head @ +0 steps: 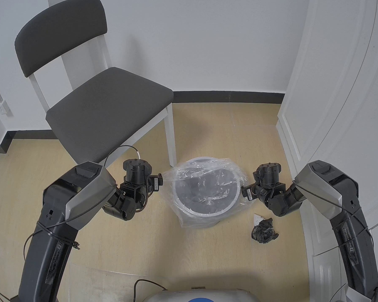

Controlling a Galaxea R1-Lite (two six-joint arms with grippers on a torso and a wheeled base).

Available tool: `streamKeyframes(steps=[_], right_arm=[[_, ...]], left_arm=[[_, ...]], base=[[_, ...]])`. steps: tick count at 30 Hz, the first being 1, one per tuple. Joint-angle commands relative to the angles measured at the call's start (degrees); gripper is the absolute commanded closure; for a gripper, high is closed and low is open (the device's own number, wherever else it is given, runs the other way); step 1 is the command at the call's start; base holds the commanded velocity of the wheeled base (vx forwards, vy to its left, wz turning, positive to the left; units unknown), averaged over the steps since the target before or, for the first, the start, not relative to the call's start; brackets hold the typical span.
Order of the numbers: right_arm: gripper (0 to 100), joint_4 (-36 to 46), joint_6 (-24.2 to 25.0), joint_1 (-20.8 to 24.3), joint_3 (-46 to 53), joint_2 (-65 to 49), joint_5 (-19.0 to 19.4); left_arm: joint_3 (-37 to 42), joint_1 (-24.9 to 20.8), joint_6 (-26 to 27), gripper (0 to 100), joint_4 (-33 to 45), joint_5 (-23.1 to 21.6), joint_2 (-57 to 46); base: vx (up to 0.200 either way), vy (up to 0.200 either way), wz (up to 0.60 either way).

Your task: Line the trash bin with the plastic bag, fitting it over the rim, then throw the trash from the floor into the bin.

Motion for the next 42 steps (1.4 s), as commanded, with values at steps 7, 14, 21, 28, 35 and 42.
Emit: streamKeyframes(steps=[7, 14, 21, 28, 35, 42], right_arm=[[0, -0.73, 0.32, -1.22, 0.40, -0.08, -0.01], [0, -1.79, 1.63, -0.69, 10.50, -9.22, 0.34], [0, -8.11, 1.63, -0.69, 21.14, -14.84, 4.56], [0, -11.45, 1.90, -0.61, 25.45, -18.27, 5.53], [0, -10.22, 1.81, 2.65, 22.02, -18.18, 5.44], [0, -5.48, 1.63, 4.93, 14.55, -13.97, 5.35]], left_arm=[[-0.96, 0.12, -0.19, 0, -0.18, 0.97, 1.11], [3.35, -0.41, -0.37, 0, -0.89, 0.27, -2.23], [13.46, -0.41, -0.02, 0, -5.54, -7.99, -8.12], [14.86, -0.41, 0.34, 0, -6.16, -9.13, -8.65], [13.54, -0.41, 0.25, 0, -6.16, -9.05, -8.03], [14.34, -0.59, 0.42, 0, -6.16, -9.13, -7.86]], base=[[0.000, 0.000, 0.00], [0.000, 0.000, 0.00], [0.000, 0.000, 0.00], [0.000, 0.000, 0.00], [0.000, 0.000, 0.00], [0.000, 0.000, 0.00]])
